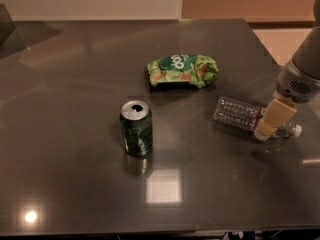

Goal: Pick water bottle

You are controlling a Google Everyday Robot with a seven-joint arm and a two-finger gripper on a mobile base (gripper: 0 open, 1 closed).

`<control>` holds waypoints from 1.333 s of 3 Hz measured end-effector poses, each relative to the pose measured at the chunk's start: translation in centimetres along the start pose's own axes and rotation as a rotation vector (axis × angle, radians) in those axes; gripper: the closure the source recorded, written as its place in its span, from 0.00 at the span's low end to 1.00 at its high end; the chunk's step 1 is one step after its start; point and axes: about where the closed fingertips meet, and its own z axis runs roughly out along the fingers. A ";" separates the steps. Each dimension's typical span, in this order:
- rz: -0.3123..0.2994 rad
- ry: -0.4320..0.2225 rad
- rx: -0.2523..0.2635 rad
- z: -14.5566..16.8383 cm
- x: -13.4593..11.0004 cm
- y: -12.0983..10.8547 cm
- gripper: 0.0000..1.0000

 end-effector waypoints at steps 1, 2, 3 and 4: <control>-0.019 -0.016 -0.027 0.1 0.2 0.0 0.39; -0.034 -0.029 -0.038 -0.4 -0.2 0.2 0.62; -0.054 -0.044 -0.050 -1.7 -1.3 0.7 0.87; -0.084 -0.048 -0.055 -3.7 -2.7 1.4 1.00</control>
Offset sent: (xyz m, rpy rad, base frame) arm -0.0027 0.0041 0.0122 0.0594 0.0171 0.0622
